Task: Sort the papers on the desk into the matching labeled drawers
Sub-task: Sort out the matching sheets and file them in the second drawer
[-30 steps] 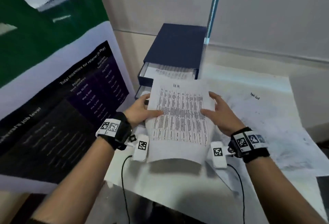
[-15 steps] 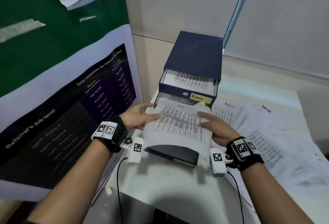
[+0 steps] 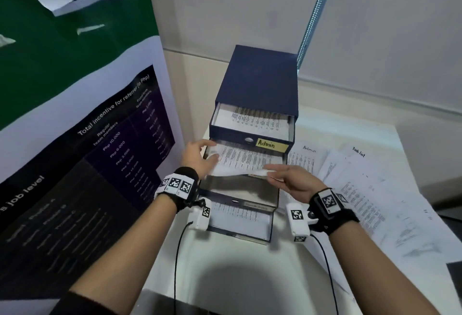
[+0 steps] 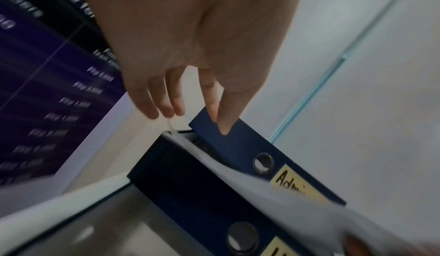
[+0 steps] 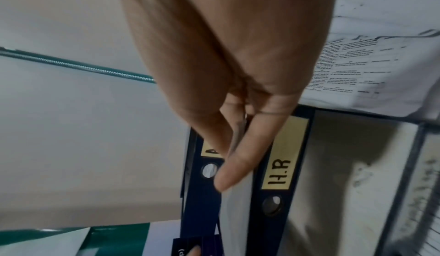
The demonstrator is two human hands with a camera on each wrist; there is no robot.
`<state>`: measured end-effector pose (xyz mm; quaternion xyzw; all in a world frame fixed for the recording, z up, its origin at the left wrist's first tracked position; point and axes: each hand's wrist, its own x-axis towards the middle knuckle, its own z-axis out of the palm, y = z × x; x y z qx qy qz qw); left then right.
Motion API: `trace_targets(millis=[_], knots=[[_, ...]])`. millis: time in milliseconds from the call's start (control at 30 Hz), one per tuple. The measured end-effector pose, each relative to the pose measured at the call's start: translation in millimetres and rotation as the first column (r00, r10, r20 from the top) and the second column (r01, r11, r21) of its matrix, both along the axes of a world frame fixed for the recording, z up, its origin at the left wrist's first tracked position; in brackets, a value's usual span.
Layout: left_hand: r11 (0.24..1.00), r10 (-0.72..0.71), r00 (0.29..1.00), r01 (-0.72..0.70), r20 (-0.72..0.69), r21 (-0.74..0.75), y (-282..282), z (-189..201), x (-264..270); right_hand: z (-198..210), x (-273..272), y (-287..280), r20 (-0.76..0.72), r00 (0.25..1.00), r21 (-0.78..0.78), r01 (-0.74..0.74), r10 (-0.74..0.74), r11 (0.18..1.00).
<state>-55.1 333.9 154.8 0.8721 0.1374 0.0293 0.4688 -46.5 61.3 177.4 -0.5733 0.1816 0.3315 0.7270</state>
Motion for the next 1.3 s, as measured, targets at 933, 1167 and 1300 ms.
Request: trace_targets(millis=[933, 1167, 1300], knots=[[0.615, -0.685, 0.693, 0.715, -0.223, 0.334, -227.4, -9.4, 26.9, -187.6, -82.9, -228.1, -0.2, 0.879, -0.974, -0.226, 0.433, 0.008], [0.657, -0.569, 0.638, 0.732, -0.519, 0.179, -303.3, -110.3, 7.6, -180.4, -92.2, -279.7, 0.131, 0.984, -0.941, 0.086, 0.118, 0.328], [0.801, -0.424, 0.714, 0.583, -0.557, 0.138, -332.8, -135.0, 2.0, -174.8, -80.8, -291.0, 0.142, 0.978, -0.826, 0.202, -0.152, 0.527]])
